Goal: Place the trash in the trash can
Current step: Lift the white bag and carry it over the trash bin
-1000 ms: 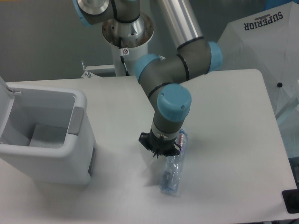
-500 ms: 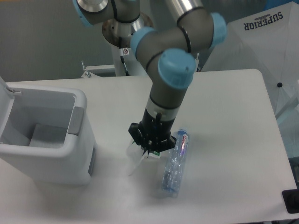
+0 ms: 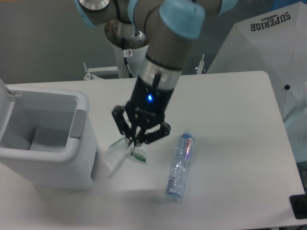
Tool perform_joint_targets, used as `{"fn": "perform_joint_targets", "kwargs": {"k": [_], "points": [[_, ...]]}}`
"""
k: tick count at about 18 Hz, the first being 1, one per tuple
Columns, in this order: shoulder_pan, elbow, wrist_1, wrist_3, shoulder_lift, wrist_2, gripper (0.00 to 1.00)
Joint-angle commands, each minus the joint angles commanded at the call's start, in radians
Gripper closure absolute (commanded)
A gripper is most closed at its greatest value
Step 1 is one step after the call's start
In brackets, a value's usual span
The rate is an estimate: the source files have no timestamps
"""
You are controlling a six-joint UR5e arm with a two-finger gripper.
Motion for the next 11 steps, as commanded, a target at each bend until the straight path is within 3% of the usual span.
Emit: {"fn": "perform_joint_targets", "kwargs": {"k": [5, 11], "points": [[-0.012, -0.009, 0.002, -0.044, 0.071, -0.049, 0.99], [-0.058, -0.022, 0.003, -0.078, 0.108, -0.060, 0.96]]}}
